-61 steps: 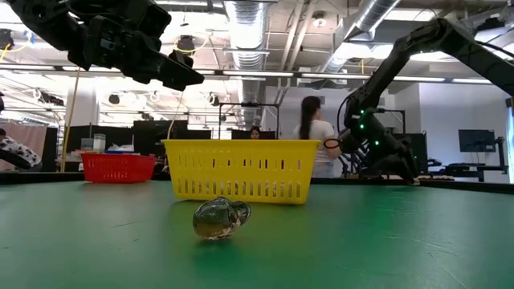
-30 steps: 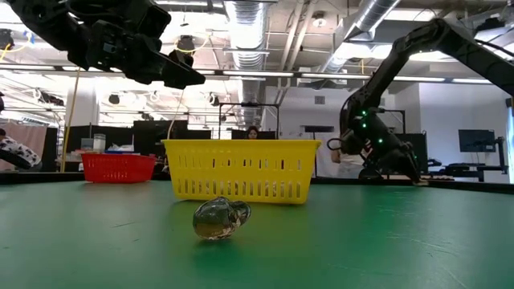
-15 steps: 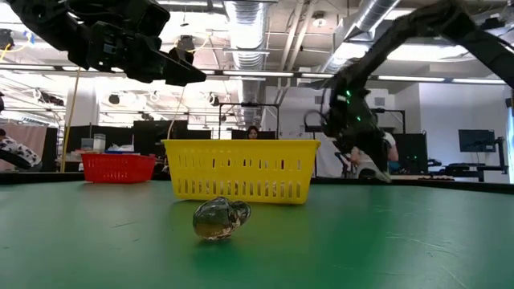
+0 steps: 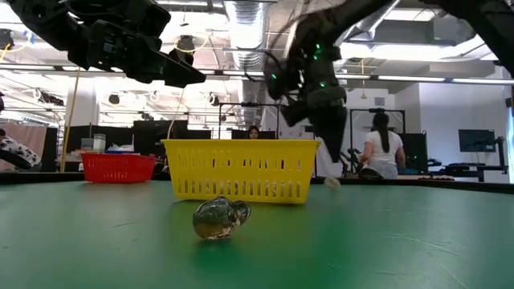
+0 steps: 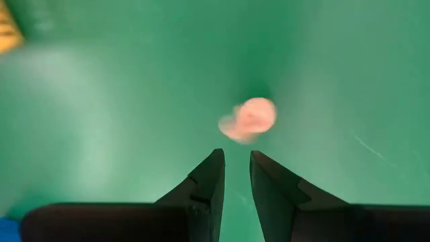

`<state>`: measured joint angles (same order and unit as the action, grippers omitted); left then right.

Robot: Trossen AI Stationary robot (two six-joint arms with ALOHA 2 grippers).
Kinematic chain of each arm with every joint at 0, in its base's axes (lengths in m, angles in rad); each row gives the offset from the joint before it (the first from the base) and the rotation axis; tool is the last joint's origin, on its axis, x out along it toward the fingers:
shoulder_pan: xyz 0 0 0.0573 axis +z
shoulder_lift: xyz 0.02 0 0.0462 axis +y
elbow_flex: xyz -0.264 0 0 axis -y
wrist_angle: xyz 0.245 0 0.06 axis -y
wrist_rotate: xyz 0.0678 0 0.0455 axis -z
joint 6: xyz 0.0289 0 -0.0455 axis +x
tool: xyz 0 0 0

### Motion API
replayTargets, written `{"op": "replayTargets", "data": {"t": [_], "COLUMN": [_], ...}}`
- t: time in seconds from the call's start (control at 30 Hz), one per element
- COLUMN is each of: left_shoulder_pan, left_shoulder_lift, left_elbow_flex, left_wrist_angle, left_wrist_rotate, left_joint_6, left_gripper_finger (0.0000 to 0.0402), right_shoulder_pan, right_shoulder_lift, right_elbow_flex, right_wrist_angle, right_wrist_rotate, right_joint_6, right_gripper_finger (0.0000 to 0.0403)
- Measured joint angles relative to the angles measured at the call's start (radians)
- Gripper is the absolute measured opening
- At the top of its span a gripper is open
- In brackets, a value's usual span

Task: Sort Halloween decoration
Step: Put the white skull toy into the yellow bin

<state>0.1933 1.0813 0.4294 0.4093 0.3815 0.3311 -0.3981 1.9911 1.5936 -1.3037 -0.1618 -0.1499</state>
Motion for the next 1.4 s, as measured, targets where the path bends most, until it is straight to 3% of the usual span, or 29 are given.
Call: {"op": "replayTargets", "data": {"t": [0.27, 0.4, 0.5, 0.6, 0.7, 0.8, 1.03, 1.2, 1.4], "left_shoulder_pan": [0.0, 0.0, 0.0, 0.0, -0.002, -0.004, -0.004, -0.003, -0.003], "left_shoulder_lift": [0.0, 0.0, 0.0, 0.0, 0.0, 0.0, 0.0, 0.0, 0.0], "left_elbow_flex": [0.0, 0.0, 0.0, 0.0, 0.0, 0.0, 0.0, 0.0, 0.0], "left_wrist_angle": [-0.004, -0.03, -0.056, -0.074, -0.078, -0.063, 0.004, 0.014, 0.011], "left_wrist_rotate": [0.001, 0.007, 0.007, 0.018, 0.035, 0.035, 0.033, 0.033, 0.032], "left_joint_6": [-0.028, -0.029, -0.037, -0.042, -0.05, -0.064, -0.109, -0.119, -0.134], "left_gripper_finger": [0.0173, 0.0173, 0.0174, 0.0173, 0.0174, 0.0173, 0.0173, 0.0174, 0.0173], "right_shoulder_pan": [0.224, 0.307, 0.356, 0.397, 0.431, 0.442, 0.356, 0.336, 0.34], "right_shoulder_lift": [-0.025, -0.148, -0.316, -0.477, -0.554, -0.58, -0.55, -0.432, -0.282], "right_elbow_flex": [-0.001, -0.081, -0.282, -0.556, -0.805, -0.957, -1.056, -1.059, -1.058], "right_wrist_angle": [0.128, 0.258, 0.528, 0.937, 1.296, 1.536, 1.617, 1.716, 1.871], "right_wrist_rotate": [0.13, 0.188, 0.227, 0.293, 0.332, 0.345, 0.351, 0.336, 0.261], "right_joint_6": [0.148, 0.174, 0.223, 0.25, 0.211, 0.179, 0.227, 0.166, 0.135], "right_gripper_finger": [0.0103, 0.0103, 0.0103, 0.0103, 0.0103, 0.0111, 0.0182, 0.0244, 0.026]}}
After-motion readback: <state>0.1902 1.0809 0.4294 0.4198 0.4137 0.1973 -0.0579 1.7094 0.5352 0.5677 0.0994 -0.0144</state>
